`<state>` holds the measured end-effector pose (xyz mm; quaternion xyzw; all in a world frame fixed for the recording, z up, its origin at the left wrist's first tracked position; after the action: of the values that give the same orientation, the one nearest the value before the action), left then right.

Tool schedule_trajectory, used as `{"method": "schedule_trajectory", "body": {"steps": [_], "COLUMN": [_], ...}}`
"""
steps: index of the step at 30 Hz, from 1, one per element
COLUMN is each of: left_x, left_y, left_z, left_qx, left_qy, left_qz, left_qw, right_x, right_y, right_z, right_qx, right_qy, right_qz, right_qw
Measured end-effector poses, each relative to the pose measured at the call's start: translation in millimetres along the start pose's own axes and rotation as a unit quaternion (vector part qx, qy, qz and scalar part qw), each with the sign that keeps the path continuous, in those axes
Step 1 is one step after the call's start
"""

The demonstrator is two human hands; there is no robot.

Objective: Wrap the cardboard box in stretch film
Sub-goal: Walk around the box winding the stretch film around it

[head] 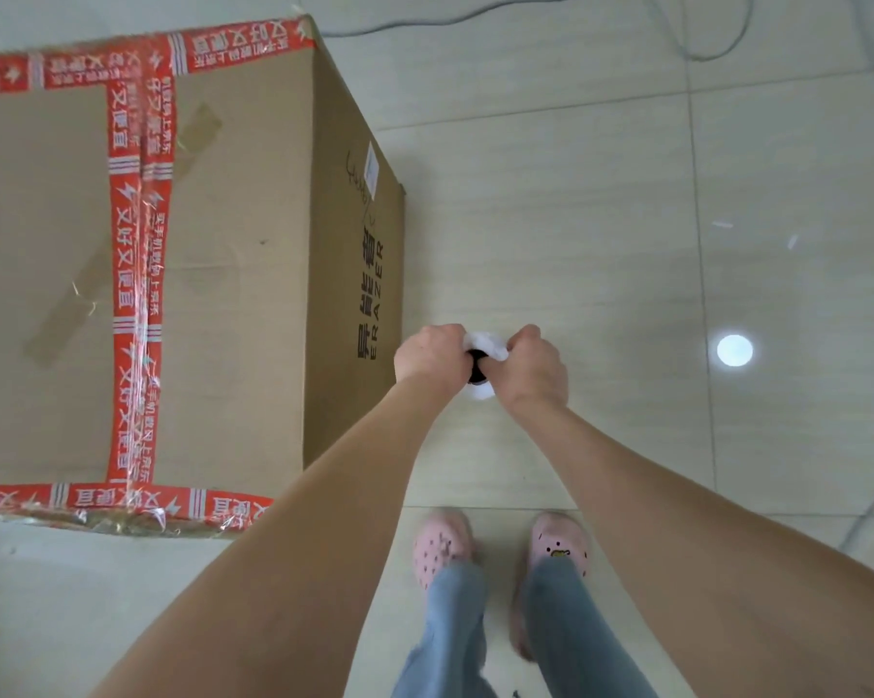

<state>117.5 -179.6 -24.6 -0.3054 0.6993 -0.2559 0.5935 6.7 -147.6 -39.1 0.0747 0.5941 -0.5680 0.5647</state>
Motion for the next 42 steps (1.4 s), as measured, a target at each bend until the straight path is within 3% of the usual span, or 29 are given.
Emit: {"method": "schedule_trajectory", "body": {"steps": [7, 11, 23, 28, 31, 39, 42], "left_x": [5.9, 13.4, 32.5, 45.1, 50.7, 60.1, 63.6], "left_y": [-7.7, -10.8, -30.5, -47.4, -54.3, -66.0, -70.1], "left_z": [-11.9, -11.5, 7.0, 23.5, 33.5, 51.3, 50.3], "left_qx": [0.110, 0.128, -0.002, -0.042, -0.053, -0.125, -0.090], "left_qy": [0.144, 0.170, 0.078, 0.034, 0.025, -0.031, -0.035], "left_qz": [-0.037, -0.032, -0.025, -0.047, -0.042, -0.036, -0.019], "left_qw": [0.983, 0.977, 0.997, 0.997, 0.997, 0.991, 0.995], "right_x": [5.4, 5.1, 14.0, 19.1, 21.9, 32.5, 35.2], "right_y": [-2.7, -4.6, -12.5, -2.6, 7.3, -2.4, -8.2], "right_z": [10.3, 15.1, 50.2, 52.8, 62.6, 100.8, 111.7], "right_qx": [-0.032, -0.082, -0.092, 0.037, 0.091, -0.031, -0.079], "right_qy": [0.016, 0.003, -0.088, 0.060, 0.060, -0.013, -0.056], "right_qz": [-0.004, -0.023, -0.053, 0.013, 0.017, -0.035, -0.052], "right_qw": [0.999, 0.996, 0.990, 0.997, 0.994, 0.999, 0.994]}}
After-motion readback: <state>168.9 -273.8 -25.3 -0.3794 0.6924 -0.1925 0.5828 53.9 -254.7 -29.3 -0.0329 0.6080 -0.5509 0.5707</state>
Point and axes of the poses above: each hand's wrist, its own x-axis towards the middle knuckle, its own y-axis out of the palm, z = x × y, the point moved 3 cm from there along x, towards the middle knuckle, and after that the axes turned 7 degrees about y, right-handed, at the moved point
